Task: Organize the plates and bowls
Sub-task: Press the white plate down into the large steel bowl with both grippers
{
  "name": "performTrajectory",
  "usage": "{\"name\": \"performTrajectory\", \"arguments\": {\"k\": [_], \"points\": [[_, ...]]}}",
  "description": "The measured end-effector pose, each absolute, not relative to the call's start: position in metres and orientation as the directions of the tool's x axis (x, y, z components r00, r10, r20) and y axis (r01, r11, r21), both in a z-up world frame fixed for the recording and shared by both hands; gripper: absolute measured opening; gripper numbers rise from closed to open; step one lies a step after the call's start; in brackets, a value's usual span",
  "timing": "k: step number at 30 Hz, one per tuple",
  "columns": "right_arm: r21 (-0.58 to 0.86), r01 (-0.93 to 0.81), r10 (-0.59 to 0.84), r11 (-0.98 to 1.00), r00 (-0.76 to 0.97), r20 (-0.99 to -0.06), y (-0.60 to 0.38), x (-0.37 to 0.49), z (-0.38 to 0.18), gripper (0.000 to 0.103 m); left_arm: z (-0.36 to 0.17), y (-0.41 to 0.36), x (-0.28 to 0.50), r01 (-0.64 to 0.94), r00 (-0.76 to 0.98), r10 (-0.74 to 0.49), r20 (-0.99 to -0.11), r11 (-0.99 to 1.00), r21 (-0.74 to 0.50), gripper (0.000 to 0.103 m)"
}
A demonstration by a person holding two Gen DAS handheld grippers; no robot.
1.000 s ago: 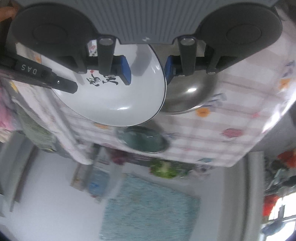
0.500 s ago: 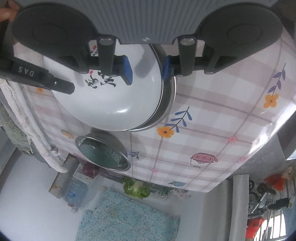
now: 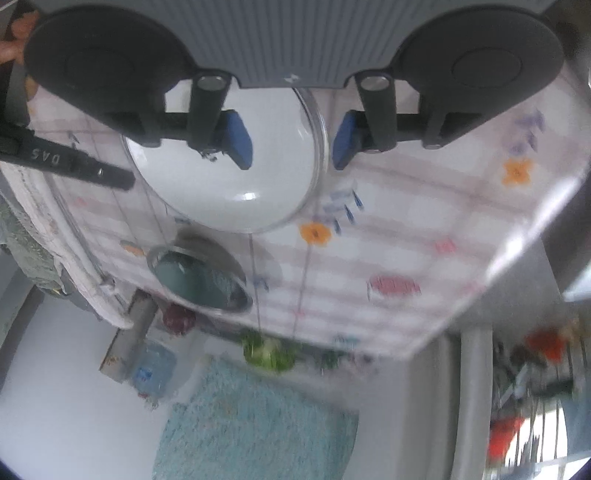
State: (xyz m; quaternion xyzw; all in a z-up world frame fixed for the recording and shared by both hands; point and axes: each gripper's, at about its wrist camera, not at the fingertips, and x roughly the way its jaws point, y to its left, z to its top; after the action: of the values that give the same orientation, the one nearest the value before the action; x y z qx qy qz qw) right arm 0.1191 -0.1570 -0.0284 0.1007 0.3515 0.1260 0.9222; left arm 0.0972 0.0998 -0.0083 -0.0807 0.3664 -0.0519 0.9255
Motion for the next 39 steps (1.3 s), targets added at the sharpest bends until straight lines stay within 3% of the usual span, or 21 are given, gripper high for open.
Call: {"name": "performTrajectory", "arguments": {"k": [2,6,13,20,26,39], "points": [[0.292,-0.143,0.305,0.946,0.706,-0.639,-0.16,0.122,-0.034,0.048,-0.005,0.102,0.099,0.041,0.735,-0.151,-0.662,0.983,-0.179,0.057],[0.359,-0.105,0.334,0.927,0.666,-0.667,-0.165,0.126,-0.049,0.048,-0.019,0.104,0.118,0.023,0.686,-0.135,-0.714,0.986,-0.165,0.057],[0.482,-0.043,0.41,0.875,0.595,-0.692,-0.171,0.129,-0.072,0.045,-0.047,0.098,0.137,0.029,0.609,-0.174,-0.774,0.98,-0.197,0.042],[0.5,-0.085,0.449,0.862,0.585,-0.675,-0.161,0.126,-0.068,0.035,-0.048,0.088,0.139,0.028,0.599,-0.16,-0.785,0.984,-0.178,0.045],[0.474,-0.087,0.429,0.876,0.591,-0.683,-0.165,0.126,-0.065,0.036,-0.046,0.08,0.14,0.031,0.581,-0.17,-0.796,0.982,-0.187,0.045],[0.442,0.074,0.292,0.894,0.653,-0.699,-0.229,0.107,-0.064,0.036,-0.046,0.016,0.137,0.209,0.514,-0.313,-0.798,0.949,-0.237,0.045]]}}
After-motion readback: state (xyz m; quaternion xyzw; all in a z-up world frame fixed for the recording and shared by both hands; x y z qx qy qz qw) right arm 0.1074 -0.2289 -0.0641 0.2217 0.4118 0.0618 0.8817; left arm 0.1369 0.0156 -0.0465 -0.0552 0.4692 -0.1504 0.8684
